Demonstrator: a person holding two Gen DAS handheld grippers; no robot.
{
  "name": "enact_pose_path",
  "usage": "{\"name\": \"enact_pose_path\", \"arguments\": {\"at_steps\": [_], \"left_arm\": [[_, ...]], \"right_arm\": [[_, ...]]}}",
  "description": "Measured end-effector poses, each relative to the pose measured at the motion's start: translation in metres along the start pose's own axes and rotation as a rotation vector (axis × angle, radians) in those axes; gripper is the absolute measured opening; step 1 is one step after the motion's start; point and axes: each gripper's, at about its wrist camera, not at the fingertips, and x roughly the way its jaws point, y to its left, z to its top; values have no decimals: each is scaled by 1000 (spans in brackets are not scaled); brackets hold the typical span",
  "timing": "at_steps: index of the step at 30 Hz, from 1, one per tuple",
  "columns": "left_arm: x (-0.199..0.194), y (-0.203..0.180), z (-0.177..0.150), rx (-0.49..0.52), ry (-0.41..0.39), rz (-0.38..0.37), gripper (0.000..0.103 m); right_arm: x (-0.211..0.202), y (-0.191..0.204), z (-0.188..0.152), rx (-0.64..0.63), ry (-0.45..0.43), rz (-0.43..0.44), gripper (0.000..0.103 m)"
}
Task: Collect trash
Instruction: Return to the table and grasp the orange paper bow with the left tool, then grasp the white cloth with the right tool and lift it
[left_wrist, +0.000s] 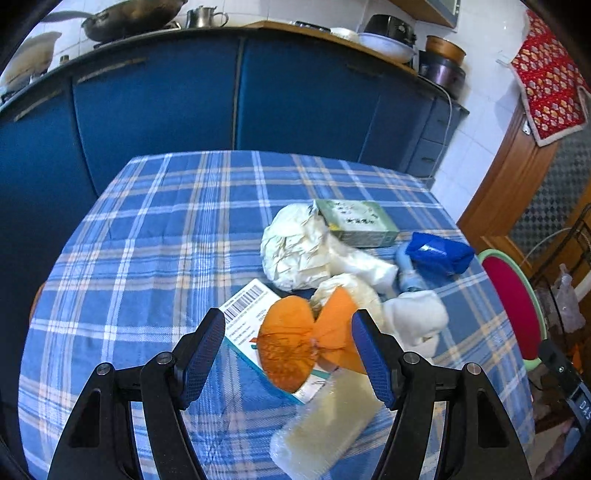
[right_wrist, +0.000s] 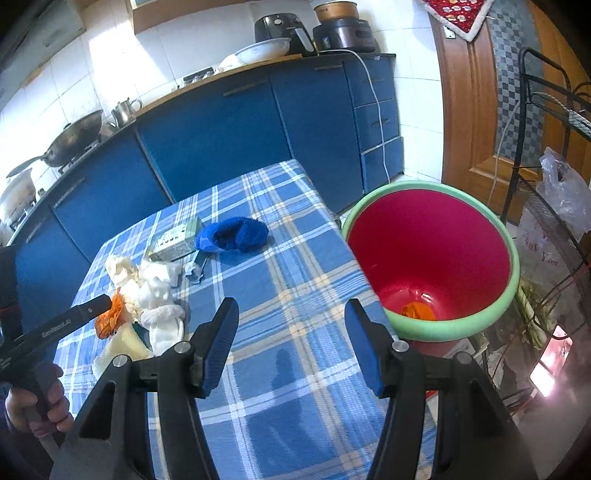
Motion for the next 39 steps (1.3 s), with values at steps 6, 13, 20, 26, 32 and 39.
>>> {"name": "enact_pose_path", "arguments": {"at_steps": [6,13,20,26,32,39], "left_arm": [[9,4,-3,-7,8,-12,73],[10,4,-6,16,-7,-23,69],[10,8,-11,8,13,-89,38],[-2,12,-9,-8,-6,-115,30],[-17,22,-5,-39,-45,-121,19],[-20,29,-7,-45,-47,-114,19]], "right_arm": [[9,9,-2,-20,22,2,61],[15,17,-4,-39,39,9,61],[20,28,-5,-64,56,23,61],[25,46,-4,-105,62,47,61],[35,67,-5,-146,87,84,61],[53,98,-8,-192,125,140,61]]}}
